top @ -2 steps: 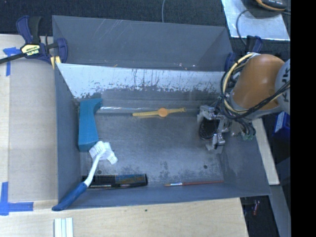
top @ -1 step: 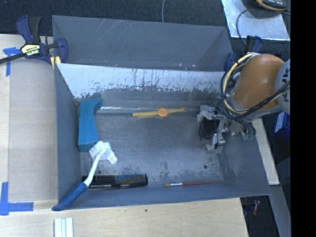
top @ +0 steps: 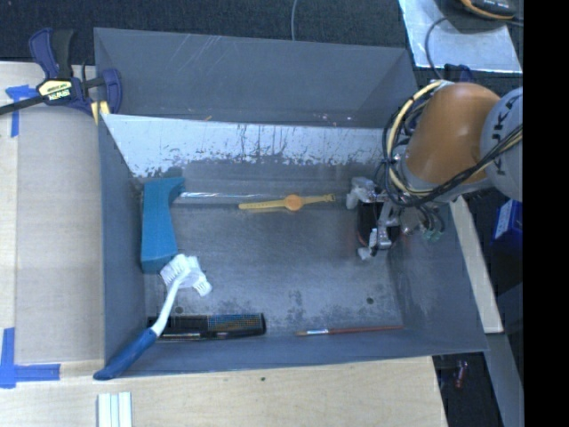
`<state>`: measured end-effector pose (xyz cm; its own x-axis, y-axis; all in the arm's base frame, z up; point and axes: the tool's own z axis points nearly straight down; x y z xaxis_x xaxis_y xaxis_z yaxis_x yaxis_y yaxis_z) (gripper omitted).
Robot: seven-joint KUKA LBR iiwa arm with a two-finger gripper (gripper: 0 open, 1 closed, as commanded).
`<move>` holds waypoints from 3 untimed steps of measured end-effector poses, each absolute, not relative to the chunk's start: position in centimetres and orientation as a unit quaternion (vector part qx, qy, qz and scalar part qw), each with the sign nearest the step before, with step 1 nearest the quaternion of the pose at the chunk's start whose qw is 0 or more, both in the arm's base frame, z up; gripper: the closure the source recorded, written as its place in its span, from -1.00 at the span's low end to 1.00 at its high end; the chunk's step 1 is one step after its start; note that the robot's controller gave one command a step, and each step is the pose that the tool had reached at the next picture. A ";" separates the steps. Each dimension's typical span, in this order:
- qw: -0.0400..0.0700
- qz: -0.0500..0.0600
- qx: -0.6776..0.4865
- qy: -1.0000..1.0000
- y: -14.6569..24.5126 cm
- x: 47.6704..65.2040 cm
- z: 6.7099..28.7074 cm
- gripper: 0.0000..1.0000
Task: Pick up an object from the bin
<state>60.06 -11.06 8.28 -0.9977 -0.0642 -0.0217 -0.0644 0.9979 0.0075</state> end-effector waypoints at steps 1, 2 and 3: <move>0.013 0.004 -0.021 1.000 -8.9 60.8 10.1 -1.00; 0.011 0.016 -0.031 0.999 -14.2 62.0 6.9 -1.00; 0.014 0.005 -0.032 0.999 -12.4 61.1 7.9 -1.00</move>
Offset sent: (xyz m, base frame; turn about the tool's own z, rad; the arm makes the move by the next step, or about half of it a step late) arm 0.0177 -0.0416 -0.0127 0.0001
